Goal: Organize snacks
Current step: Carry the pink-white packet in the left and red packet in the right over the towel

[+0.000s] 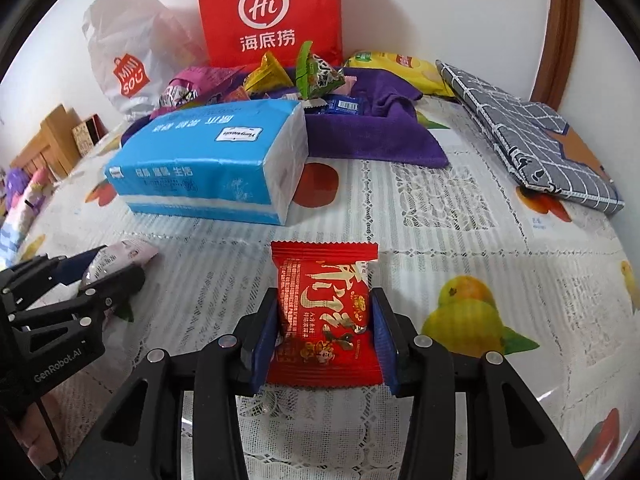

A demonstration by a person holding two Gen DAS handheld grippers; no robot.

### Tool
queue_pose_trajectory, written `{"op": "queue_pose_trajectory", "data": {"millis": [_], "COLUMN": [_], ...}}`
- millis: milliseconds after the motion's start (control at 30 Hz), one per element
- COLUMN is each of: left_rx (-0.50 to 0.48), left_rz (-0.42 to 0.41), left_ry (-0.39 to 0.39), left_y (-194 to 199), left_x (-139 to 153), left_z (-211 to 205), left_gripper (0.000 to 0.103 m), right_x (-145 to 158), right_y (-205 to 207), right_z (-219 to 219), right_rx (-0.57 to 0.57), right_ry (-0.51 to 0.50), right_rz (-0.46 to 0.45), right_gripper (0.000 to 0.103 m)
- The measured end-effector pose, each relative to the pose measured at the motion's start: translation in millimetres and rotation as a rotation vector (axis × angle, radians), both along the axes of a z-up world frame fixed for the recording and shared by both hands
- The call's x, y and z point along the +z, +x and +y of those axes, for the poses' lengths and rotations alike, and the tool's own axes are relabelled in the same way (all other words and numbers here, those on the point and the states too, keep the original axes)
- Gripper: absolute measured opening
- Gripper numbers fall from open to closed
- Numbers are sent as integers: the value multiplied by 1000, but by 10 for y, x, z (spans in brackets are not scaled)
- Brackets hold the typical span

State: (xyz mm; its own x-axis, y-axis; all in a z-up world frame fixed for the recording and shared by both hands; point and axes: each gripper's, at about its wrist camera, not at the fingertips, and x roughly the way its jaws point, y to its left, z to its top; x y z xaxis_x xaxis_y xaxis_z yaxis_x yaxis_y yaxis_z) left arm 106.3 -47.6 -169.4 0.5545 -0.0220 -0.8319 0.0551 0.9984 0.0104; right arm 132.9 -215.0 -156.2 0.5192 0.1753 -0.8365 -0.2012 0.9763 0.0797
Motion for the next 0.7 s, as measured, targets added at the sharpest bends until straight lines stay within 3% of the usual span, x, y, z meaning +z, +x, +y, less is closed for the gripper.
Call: {"op": "queue_pose_trajectory", "data": {"millis": [433, 700], "left_rx": [-43, -51], "left_rz": [22, 8], "left_ry": [-24, -32], "left_y": [-90, -267], "left_x": [57, 275], "left_z": [12, 42], "left_gripper": [39, 39], "right_x": [61, 235], "right_y": [-146, -303], "right_z": [6, -5], "right_rx": [17, -11], "right_ry": [4, 34], "right_rz": [-15, -17], "right_gripper": [42, 41]}}
